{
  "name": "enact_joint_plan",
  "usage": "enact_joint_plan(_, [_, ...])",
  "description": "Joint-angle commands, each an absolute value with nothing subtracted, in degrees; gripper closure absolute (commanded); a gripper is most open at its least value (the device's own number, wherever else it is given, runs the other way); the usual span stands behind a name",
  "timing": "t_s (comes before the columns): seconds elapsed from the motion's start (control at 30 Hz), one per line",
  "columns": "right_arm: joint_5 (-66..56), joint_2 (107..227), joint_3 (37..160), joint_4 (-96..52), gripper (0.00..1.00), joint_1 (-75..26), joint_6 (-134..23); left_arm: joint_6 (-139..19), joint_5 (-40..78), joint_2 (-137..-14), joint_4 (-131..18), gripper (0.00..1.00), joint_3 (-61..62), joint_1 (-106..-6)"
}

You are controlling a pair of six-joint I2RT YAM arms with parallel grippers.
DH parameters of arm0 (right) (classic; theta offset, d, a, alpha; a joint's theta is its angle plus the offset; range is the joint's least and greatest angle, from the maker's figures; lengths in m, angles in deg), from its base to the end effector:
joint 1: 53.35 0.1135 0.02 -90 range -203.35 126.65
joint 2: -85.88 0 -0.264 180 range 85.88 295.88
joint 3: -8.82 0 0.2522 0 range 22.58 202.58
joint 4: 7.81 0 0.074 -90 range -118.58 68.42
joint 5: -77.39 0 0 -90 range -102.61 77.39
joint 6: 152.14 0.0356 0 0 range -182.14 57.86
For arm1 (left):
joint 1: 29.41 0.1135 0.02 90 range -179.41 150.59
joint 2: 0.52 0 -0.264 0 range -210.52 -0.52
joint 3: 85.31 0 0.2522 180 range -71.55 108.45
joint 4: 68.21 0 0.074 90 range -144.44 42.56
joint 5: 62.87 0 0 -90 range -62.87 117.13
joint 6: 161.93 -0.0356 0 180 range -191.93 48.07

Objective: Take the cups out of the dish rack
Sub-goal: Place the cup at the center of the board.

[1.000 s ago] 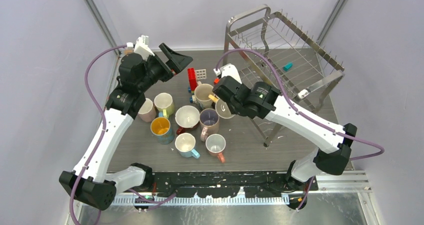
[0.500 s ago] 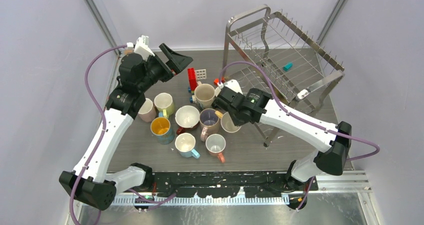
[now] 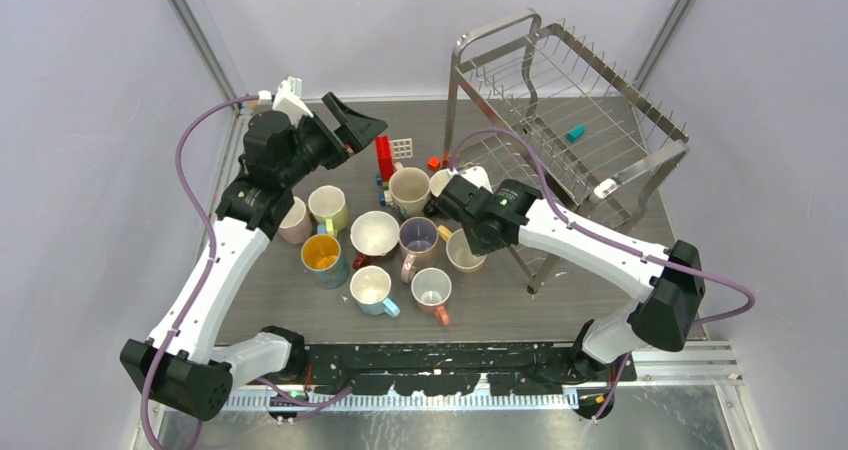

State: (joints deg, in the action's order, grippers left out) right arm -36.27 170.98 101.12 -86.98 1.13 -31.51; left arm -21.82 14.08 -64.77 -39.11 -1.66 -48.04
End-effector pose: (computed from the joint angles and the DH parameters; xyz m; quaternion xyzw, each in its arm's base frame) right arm 0.1747 0.2201 0.3068 -0.1683 0.9524 -0.0454 0.2499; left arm 0.2346 -0.0876 0.4167 -0.1355 0.7508 -0.4333 0.4797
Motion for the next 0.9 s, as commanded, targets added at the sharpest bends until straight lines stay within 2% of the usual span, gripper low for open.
enact_joint_plan(0.0, [-35.9,169.2,100.9,-82.5,0.99,0.6,-28.8,-22.4,13.3,-63.5,-42.3,0.00,-1.8,-48.2])
enact_joint_plan(0.87, [-32.1,172.4,92.2,-75.9,0.99,-2.6,-26.2,-21.9,11.7,-63.9,-43.3,0.00,-3.4,-48.1])
